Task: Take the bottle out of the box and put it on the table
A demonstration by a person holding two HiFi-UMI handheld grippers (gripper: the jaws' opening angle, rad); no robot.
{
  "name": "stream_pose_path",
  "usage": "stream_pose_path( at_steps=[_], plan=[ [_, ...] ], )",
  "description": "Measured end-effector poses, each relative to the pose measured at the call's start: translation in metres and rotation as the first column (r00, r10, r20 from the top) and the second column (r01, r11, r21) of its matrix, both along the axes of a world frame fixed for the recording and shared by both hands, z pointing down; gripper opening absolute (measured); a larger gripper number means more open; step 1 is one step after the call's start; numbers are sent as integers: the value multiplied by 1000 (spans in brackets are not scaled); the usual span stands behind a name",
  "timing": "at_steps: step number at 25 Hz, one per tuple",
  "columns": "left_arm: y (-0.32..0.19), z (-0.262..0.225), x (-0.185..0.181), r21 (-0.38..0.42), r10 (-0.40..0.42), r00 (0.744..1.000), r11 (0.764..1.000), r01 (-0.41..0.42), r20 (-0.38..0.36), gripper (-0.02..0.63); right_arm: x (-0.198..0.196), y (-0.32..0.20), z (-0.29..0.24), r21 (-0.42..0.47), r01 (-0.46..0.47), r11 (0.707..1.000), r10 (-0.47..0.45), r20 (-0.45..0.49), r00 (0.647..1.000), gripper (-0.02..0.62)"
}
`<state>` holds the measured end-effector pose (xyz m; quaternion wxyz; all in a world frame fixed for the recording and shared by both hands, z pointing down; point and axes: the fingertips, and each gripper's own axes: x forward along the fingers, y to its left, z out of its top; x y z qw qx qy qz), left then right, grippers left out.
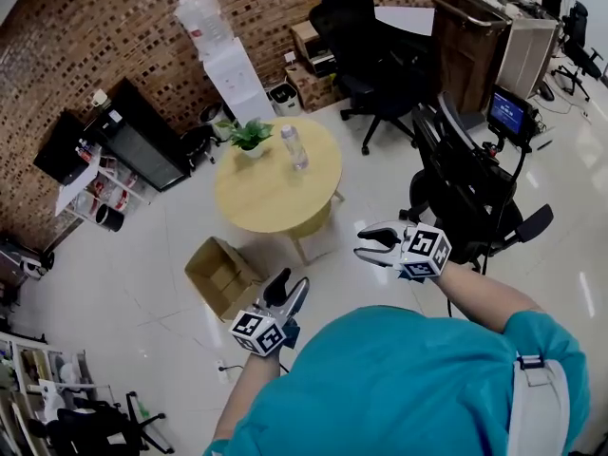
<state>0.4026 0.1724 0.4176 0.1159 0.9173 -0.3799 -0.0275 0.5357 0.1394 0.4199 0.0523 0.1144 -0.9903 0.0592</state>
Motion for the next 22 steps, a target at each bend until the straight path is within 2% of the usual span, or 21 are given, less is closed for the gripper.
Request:
stream_pose_path(
  at_steps=[4,9,12,15,19,22],
  plan=[
    [27,-32,-33,15,16,1000,1000,-16,-7,230,-16,16,-33,-16,-49,999,49,3,999,144],
    [98,-7,-92,41,32,999,999,-32,18,218,-52,72,-25,-43,-113,993,116,63,991,124],
    [100,-8,-115,28,40,999,999,-41,28,215,-70,74,-38,-91,-130,987,141,122,982,110],
    [122,-7,-101,47,40,999,998,-41,25,213,-59,100,-41,-78,-120,990,130,148,980,86],
    [162,2,-60,78,16,1000,997,-18,18,212,-14,141,-28,-66,-113,991,124,193,973,2],
    [164,12,-38,94,-8,1000,996,6,17,209,13,145,-11,-103,-92,990,113,216,970,1]
  ],
)
